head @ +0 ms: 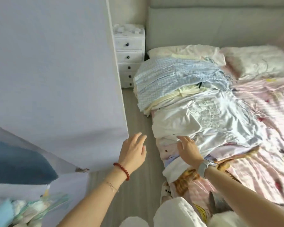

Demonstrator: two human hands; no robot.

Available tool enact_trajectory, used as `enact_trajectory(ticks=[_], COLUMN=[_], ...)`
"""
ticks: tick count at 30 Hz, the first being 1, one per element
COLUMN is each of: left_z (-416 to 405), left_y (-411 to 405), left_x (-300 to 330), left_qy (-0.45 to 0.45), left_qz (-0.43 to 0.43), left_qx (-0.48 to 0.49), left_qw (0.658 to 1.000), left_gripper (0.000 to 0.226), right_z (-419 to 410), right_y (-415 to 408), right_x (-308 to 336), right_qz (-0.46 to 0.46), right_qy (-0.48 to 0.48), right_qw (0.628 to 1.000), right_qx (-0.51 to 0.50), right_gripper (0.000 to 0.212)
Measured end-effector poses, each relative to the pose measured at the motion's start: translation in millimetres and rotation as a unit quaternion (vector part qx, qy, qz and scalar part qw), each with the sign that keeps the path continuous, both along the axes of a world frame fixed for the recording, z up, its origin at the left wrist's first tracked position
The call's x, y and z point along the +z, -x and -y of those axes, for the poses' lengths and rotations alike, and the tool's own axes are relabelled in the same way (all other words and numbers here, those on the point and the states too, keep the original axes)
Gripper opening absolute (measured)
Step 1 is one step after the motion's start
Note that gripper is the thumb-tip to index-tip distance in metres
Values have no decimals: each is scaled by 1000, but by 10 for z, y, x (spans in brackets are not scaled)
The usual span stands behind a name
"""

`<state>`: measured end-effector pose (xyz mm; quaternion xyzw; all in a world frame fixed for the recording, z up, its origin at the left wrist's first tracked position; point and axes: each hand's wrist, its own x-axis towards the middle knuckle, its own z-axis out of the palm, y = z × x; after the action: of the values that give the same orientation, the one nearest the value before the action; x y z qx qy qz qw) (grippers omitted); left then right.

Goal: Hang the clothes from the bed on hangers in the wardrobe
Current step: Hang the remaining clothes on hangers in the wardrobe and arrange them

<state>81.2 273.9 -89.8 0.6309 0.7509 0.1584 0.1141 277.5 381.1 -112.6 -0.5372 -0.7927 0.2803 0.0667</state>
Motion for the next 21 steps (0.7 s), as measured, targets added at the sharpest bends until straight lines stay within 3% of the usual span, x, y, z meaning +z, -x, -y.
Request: enact_trajectory(ticks=[9,15,21], left_z=[-1852,-2697,-3185], left_y=[-1197,-2074,-2610], left_x=[-493,-951,-1487], left_qy=[85,181,266], left_qz=[75,42,-4], left_qx=[-109,-154,-231], left_qw=[988,970,936], left_gripper=[39,48,60], right_z=[-1319,-2149,-2930], right_y=[-1633,-2537,-3086], right_x=[-428,-856,-1192], right_qz=[-2,-26,-44], right_qy=[77,92,109], right_qw=[971,906,879], right_qx=[-226,-412,-463], right_gripper=[38,38,23])
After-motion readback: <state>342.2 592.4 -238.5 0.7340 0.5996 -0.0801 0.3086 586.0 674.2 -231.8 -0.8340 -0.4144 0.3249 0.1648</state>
